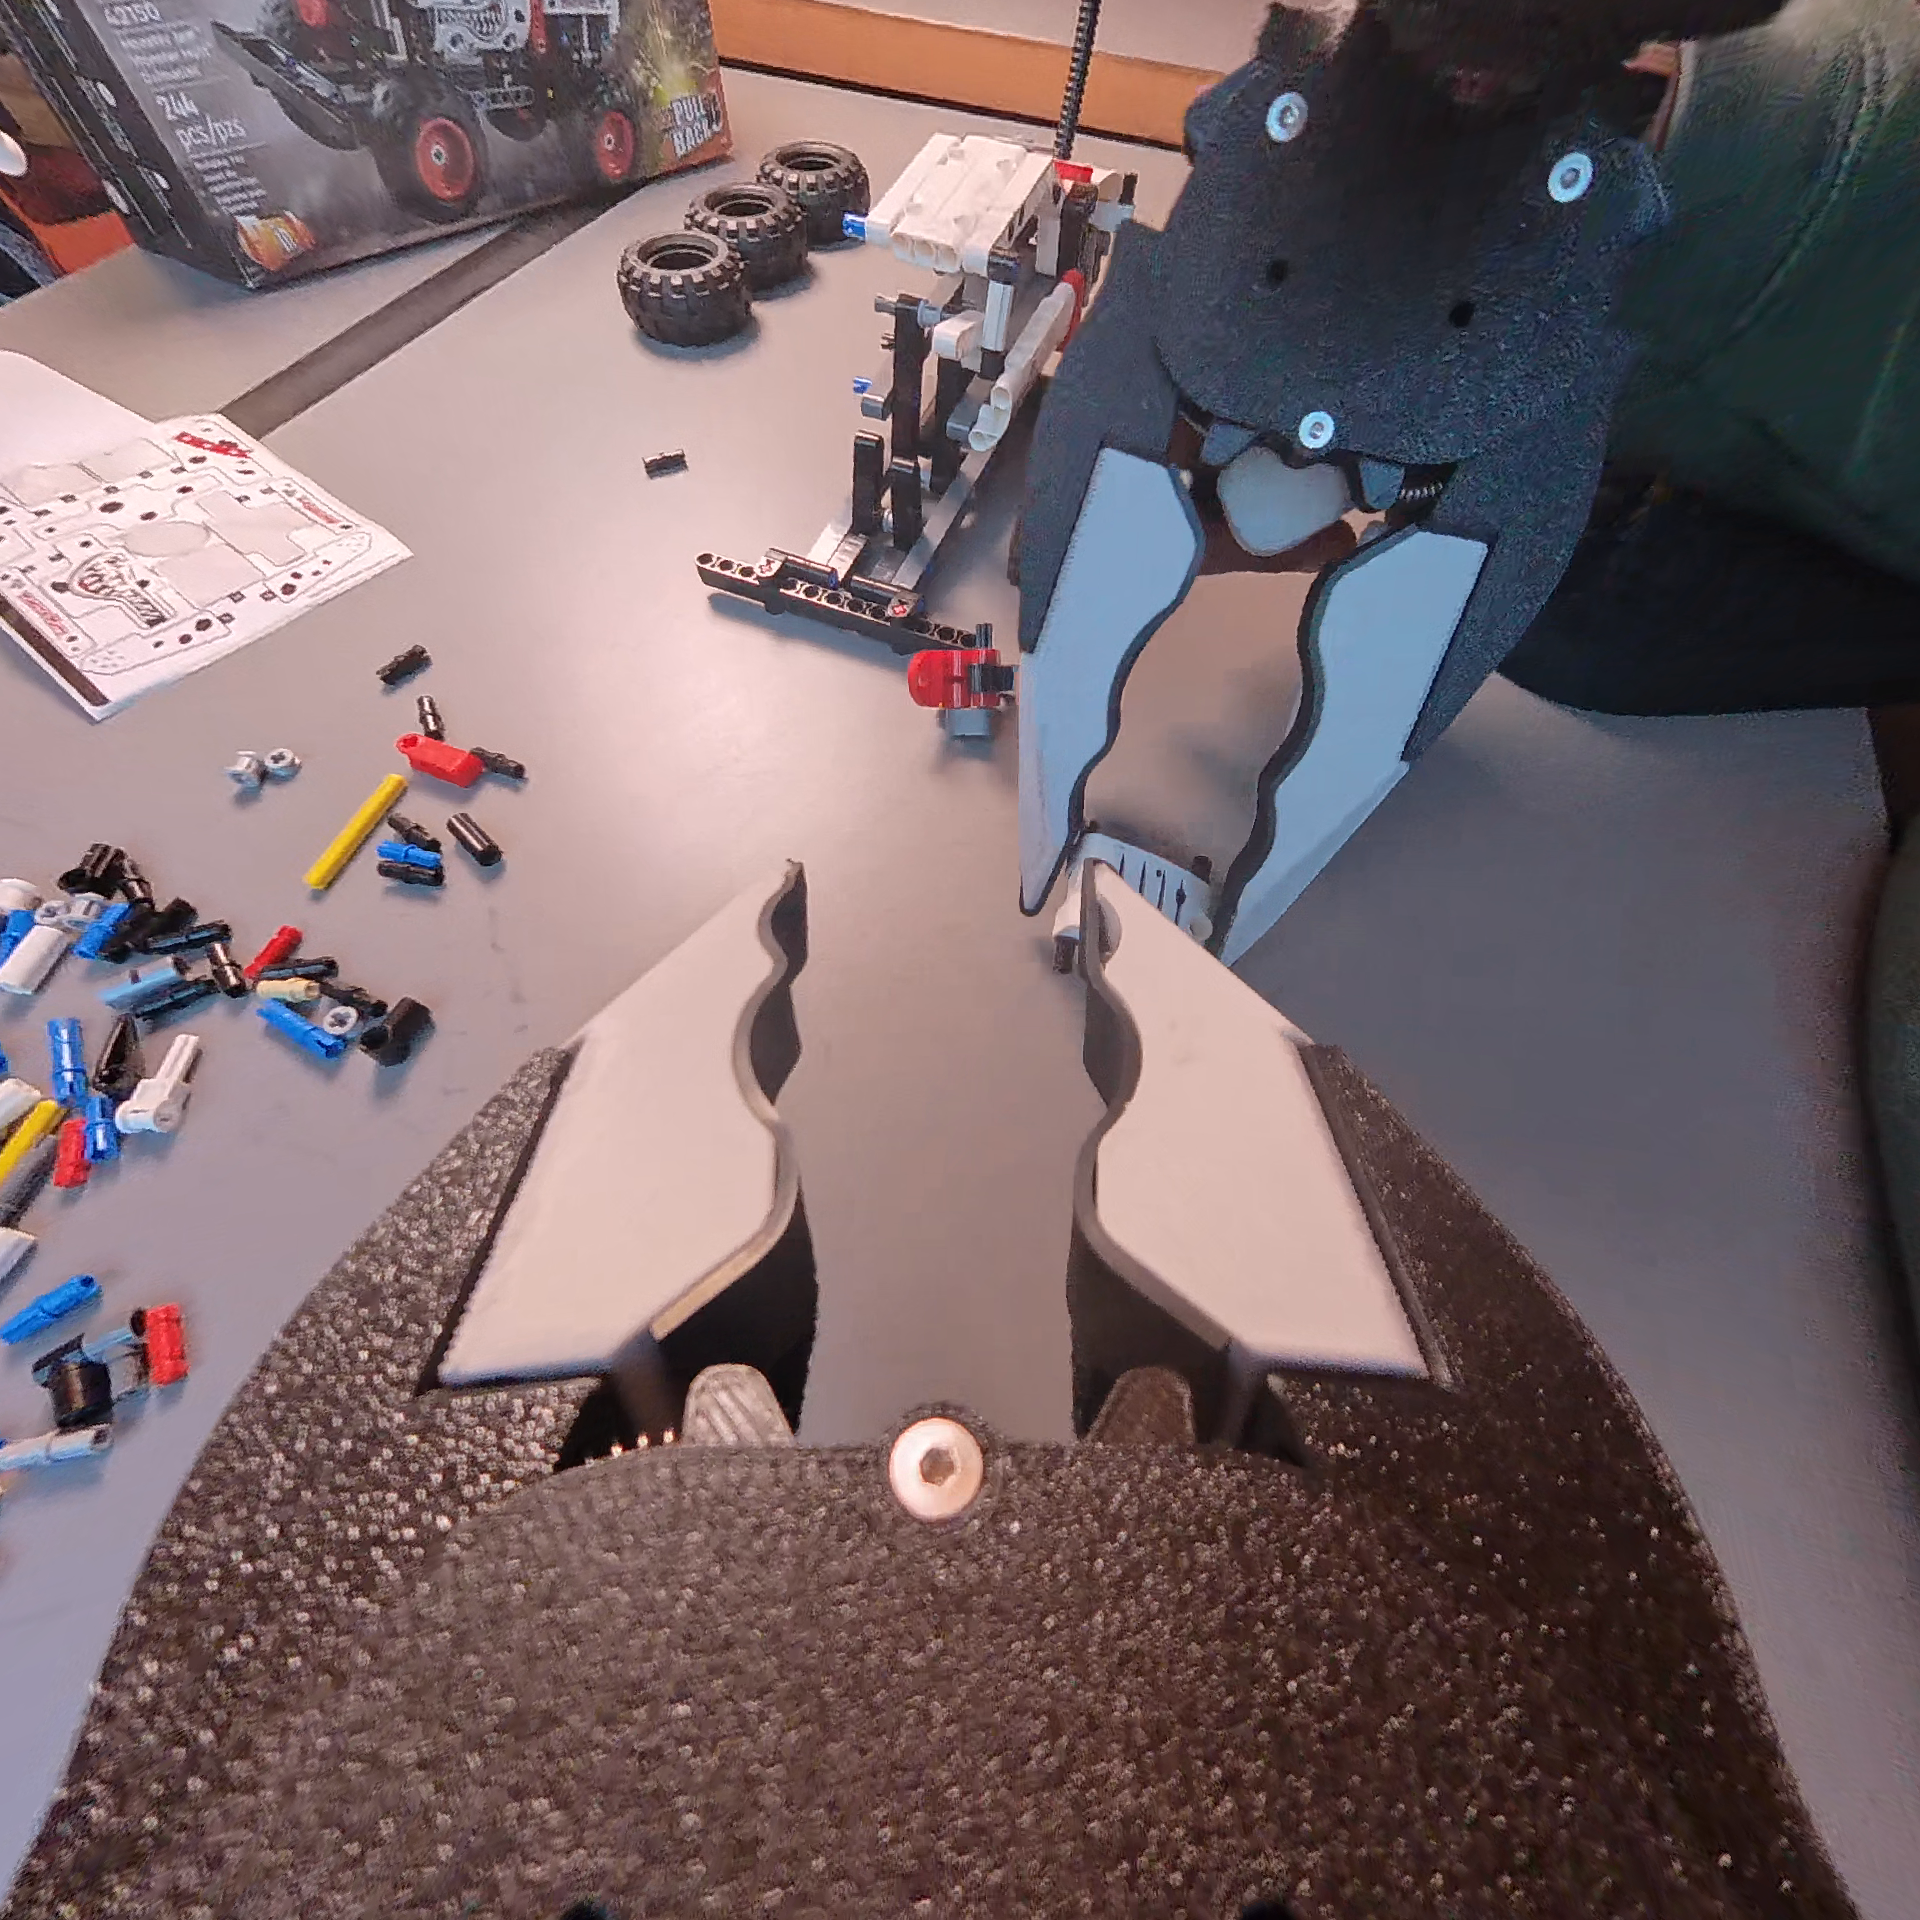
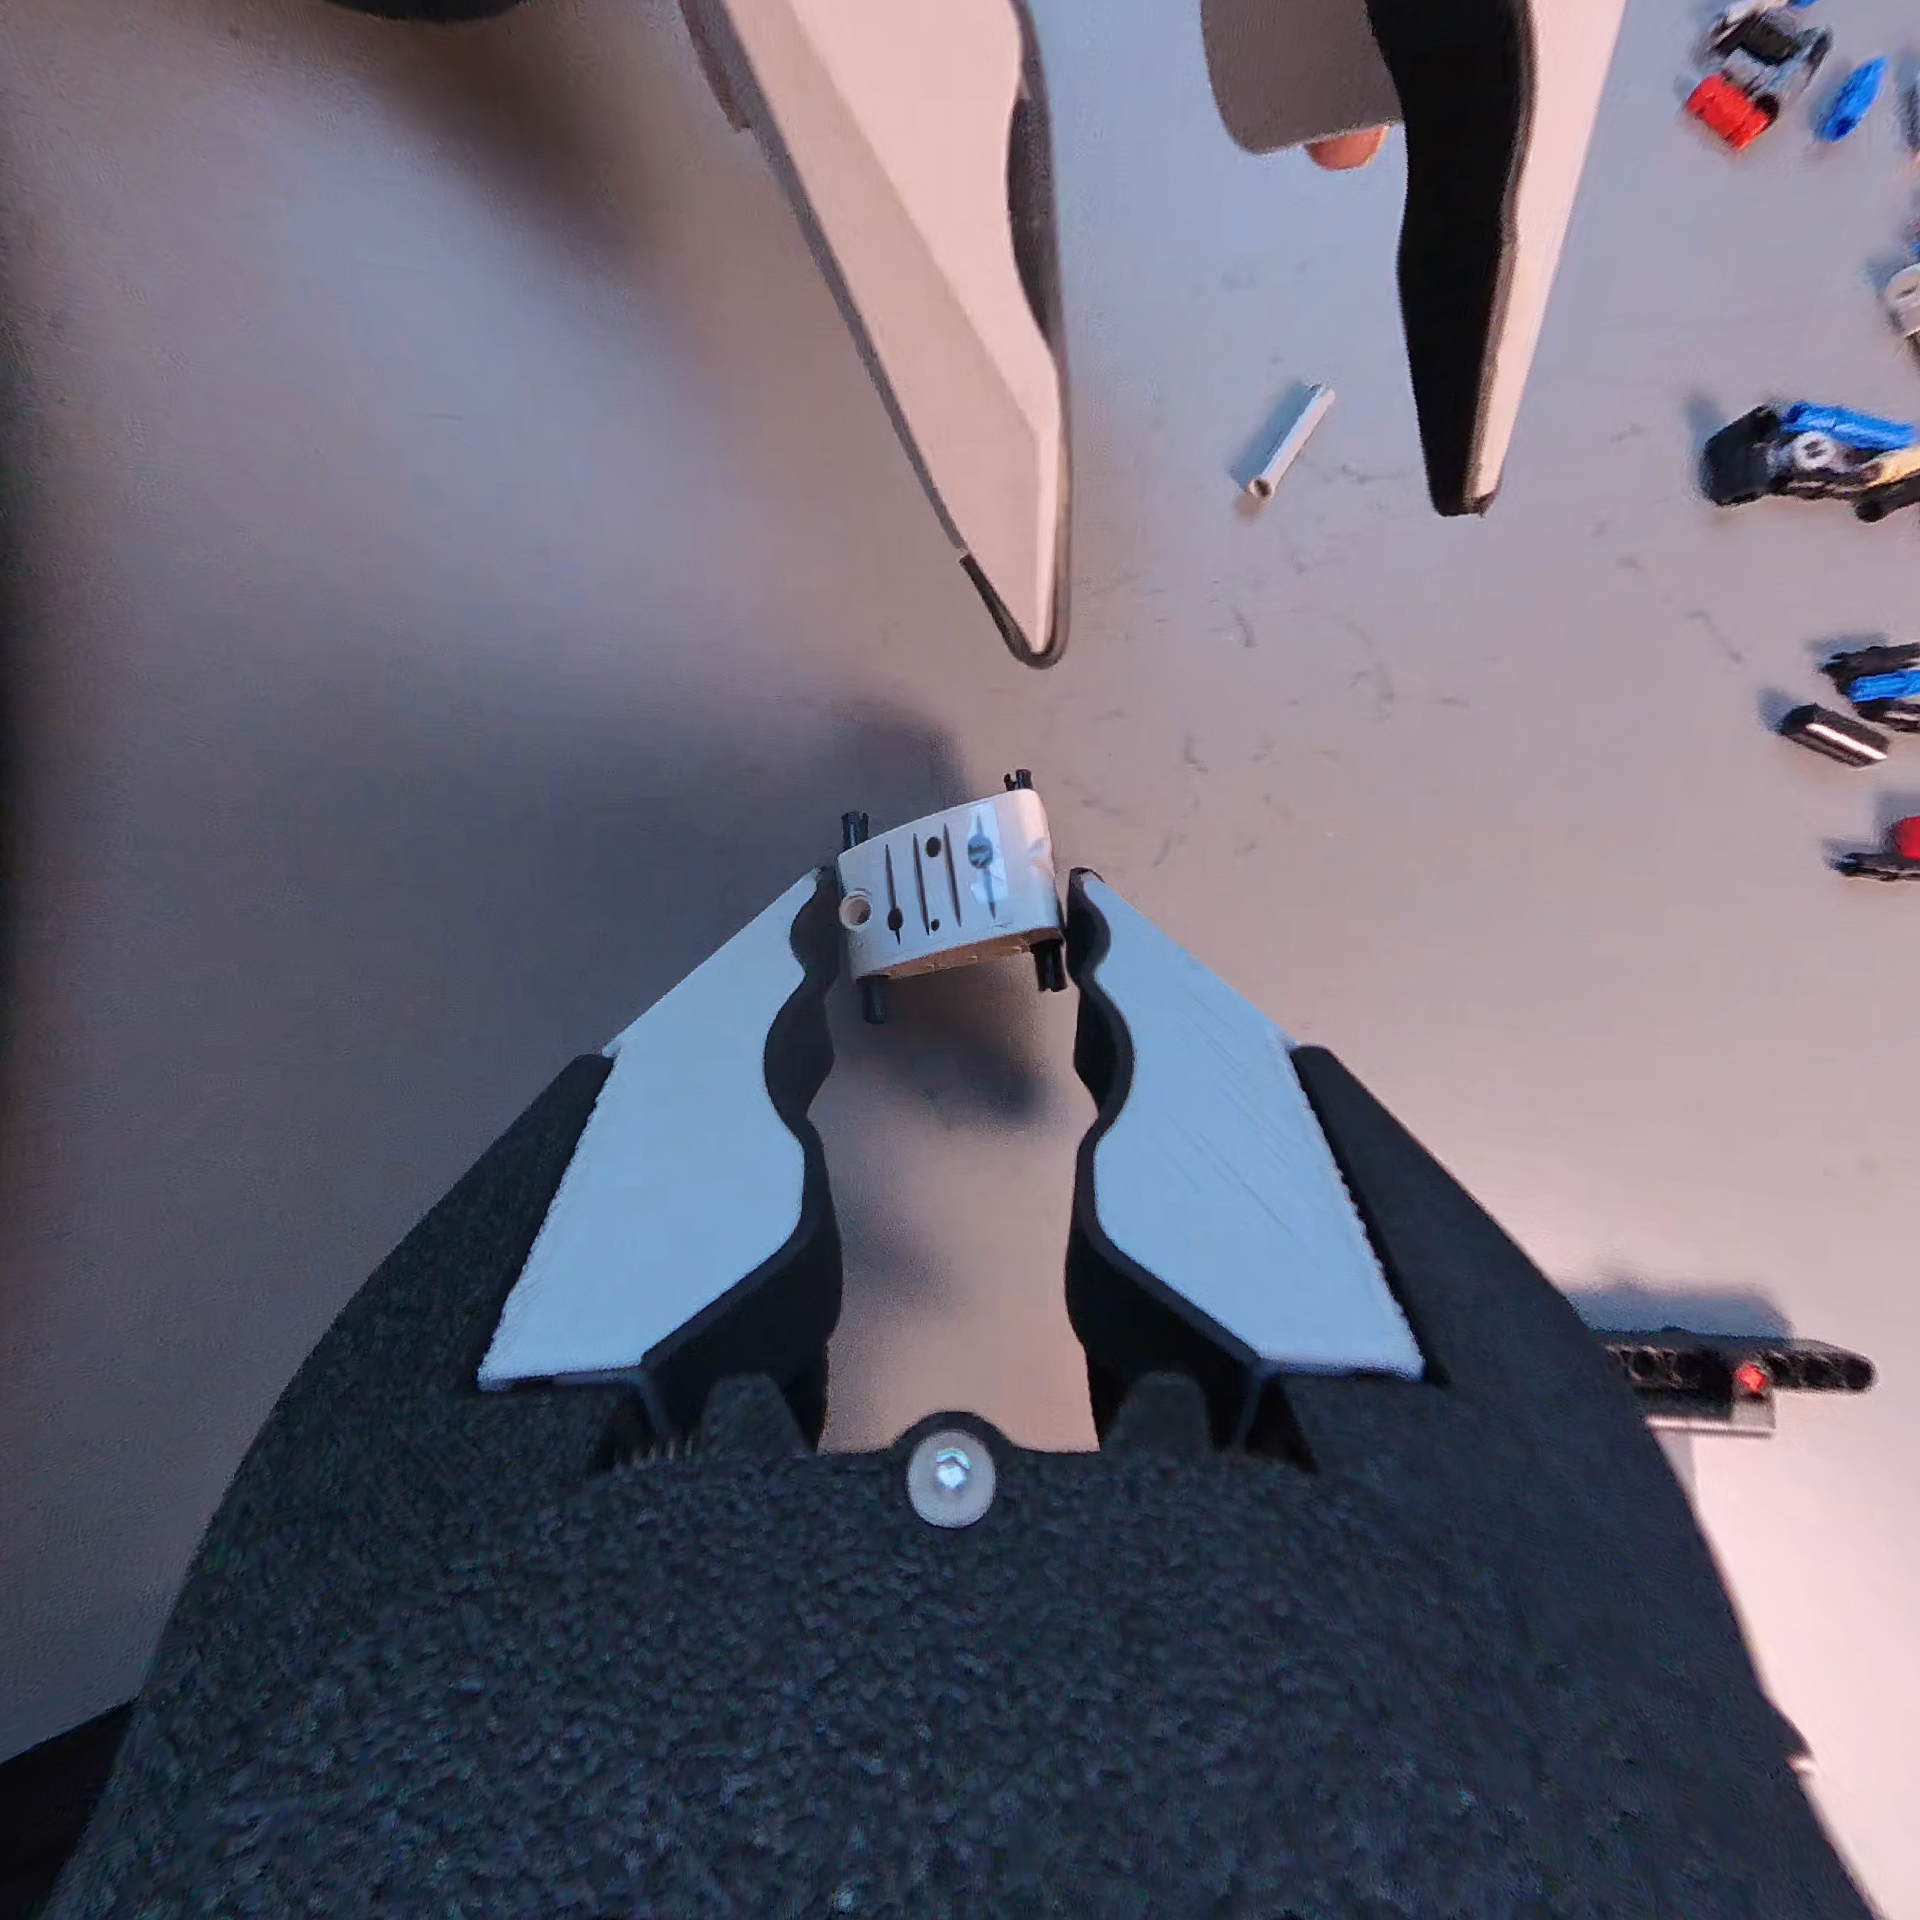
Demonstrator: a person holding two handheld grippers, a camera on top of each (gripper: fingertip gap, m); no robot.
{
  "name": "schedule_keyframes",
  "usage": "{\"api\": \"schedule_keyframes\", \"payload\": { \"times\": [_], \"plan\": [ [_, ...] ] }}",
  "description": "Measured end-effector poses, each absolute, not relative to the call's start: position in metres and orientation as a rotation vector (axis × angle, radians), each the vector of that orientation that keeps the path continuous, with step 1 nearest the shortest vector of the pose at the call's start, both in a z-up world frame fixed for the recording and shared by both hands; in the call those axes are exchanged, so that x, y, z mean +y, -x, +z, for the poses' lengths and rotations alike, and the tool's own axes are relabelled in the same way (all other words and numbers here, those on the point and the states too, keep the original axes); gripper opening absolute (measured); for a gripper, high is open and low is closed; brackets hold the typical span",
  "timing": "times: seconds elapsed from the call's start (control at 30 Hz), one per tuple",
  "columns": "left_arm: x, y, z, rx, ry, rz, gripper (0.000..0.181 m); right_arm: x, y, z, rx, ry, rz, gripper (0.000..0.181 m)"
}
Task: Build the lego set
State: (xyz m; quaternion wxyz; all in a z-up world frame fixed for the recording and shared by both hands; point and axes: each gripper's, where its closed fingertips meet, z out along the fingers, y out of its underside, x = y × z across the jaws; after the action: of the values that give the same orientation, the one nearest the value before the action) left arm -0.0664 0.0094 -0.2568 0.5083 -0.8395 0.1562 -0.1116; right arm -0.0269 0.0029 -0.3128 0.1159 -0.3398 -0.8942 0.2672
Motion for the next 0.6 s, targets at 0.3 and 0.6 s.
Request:
{"api": "schedule_keyframes", "payload": {
  "times": [0.3, 0.6],
  "plan": [
    [0.004, 0.049, -0.277, 0.500, 2.081, -0.333, 0.051, 0.010, 0.036, -0.312, -2.522, 1.048, 0.849, 0.061],
    [-0.003, 0.029, -0.300, 0.608, 2.172, -0.364, 0.056, 0.066, 0.022, -0.289, -2.235, 1.094, 0.793, 0.059]
  ]
}}
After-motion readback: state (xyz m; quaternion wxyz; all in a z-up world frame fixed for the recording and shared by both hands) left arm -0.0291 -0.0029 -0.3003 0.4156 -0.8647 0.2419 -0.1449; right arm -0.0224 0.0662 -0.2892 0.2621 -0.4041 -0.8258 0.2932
